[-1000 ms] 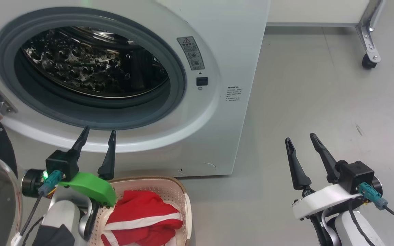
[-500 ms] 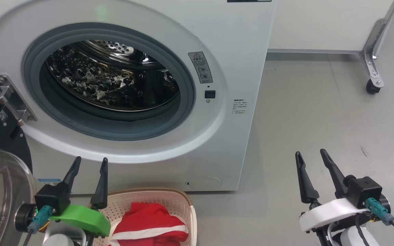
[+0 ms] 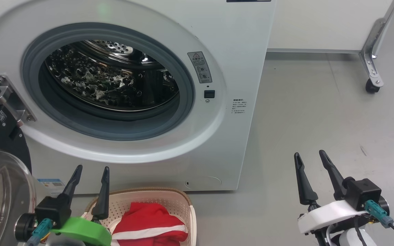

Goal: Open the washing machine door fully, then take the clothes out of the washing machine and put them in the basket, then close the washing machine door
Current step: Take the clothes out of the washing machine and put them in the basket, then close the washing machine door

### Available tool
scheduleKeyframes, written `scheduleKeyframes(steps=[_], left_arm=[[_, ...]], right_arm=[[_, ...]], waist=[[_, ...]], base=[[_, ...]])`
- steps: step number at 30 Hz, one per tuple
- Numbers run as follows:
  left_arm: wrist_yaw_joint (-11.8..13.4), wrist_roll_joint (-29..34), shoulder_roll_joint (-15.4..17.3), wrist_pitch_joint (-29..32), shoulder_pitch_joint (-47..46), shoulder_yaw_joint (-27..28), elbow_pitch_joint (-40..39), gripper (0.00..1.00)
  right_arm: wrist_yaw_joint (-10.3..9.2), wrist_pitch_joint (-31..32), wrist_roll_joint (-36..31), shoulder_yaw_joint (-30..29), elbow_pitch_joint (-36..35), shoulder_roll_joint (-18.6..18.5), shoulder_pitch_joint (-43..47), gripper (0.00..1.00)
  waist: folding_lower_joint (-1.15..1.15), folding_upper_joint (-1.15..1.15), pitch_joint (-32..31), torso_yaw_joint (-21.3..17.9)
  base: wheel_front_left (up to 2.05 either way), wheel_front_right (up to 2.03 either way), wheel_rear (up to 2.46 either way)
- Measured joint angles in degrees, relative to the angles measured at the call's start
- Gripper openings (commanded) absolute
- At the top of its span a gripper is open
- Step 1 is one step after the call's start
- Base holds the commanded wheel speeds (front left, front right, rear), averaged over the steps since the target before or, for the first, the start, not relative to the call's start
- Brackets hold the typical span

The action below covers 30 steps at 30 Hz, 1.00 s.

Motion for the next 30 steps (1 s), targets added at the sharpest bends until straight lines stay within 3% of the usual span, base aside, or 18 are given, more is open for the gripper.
scheduleKeyframes(steps=[30], left_arm=[[0.02,0.09,-0.04,0.0,3.51,0.37,-4.8,1.0]], right_arm=[[0.05,0.0,-0.49,0.07,-0.32,0.07,0.42,1.0]], waist=[[0.0,0.0,-0.22,-0.86]], base=[[0.0,0.0,0.0]])
